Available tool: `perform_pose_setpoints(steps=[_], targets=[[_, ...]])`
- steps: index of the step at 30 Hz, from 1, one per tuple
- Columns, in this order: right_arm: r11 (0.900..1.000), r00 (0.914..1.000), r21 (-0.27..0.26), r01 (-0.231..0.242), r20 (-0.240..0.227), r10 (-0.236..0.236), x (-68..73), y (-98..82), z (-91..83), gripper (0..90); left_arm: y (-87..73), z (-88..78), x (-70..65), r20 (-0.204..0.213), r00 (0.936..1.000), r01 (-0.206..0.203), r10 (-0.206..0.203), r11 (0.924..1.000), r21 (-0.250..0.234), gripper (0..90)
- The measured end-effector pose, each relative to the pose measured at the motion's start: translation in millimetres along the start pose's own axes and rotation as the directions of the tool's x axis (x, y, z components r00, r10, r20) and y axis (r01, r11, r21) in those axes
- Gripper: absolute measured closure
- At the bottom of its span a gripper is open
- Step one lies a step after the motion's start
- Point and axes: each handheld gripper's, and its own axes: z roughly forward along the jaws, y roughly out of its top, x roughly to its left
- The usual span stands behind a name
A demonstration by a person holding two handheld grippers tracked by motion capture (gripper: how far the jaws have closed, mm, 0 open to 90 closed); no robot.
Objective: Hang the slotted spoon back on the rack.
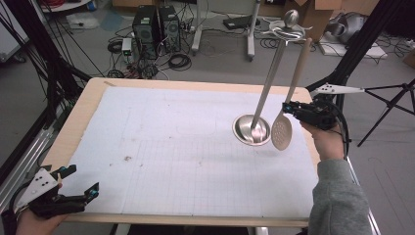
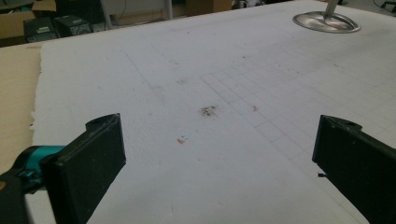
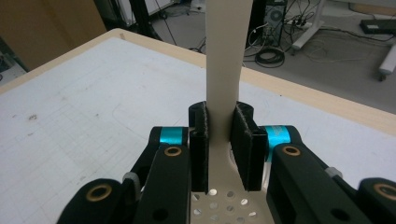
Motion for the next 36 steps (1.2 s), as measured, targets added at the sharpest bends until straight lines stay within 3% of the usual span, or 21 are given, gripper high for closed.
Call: perform_pose_setpoints(steps=[6, 14, 18, 20, 23, 24, 29, 36], targets=[[1.000, 0.9999, -0.025, 0.006, 0.010, -0.005, -0.1, -3.2, 0.9, 75.6, -0.9, 0.8, 0.6, -0.001, 1.0000, 0.005, -0.005, 1.0000, 0.002, 2.8], [0.998, 0.9993, -0.055, 0.021, 0.031, -0.019, 1.1, -4.2, 0.9, 64.4, -2.9, 5.1, 2.2, 0.003, 1.0000, 0.009, -0.009, 0.9999, 0.010, 2.8], [0.998, 0.9975, -0.055, 0.037, 0.062, -0.034, 2.6, -5.9, -0.3, 54.4, -2.6, 6.8, 1.7, -0.005, 1.0000, 0.009, -0.009, 0.9999, 0.014, 2.8], [0.995, 0.9957, -0.088, 0.053, 0.081, -0.046, 5.0, -9.2, -3.1, 45.7, -1.5, 9.5, 0.0, 0.003, 1.0000, 0.000, 0.000, 0.9999, 0.012, 2.8], [0.994, 0.9957, -0.094, 0.053, 0.080, -0.046, 7.4, -11.6, -5.3, 40.5, -1.8, 13.3, -0.6, 0.008, 1.0000, -0.003, 0.003, 0.9998, 0.018, 2.8], [0.994, 0.9952, -0.088, 0.063, 0.080, -0.056, 9.8, -13.6, -6.8, 32.2, -2.5, 14.0, -0.1, 0.011, 0.9999, -0.002, 0.002, 0.9998, 0.021, 2.8], [0.993, 0.9977, -0.101, 0.058, 0.042, -0.054, 15.4, -19.8, -7.9, 14.9, -1.9, 15.2, 2.2, 0.011, 0.9999, 0.007, -0.007, 0.9999, 0.013, 2.8], [0.990, 0.9974, -0.124, 0.072, 0.000, -0.072, 24.7, -29.6, -9.5, 14.5, 0.6, 18.0, 2.5, 0.020, 0.9997, 0.010, -0.010, 1.0000, 0.002, 2.8]])
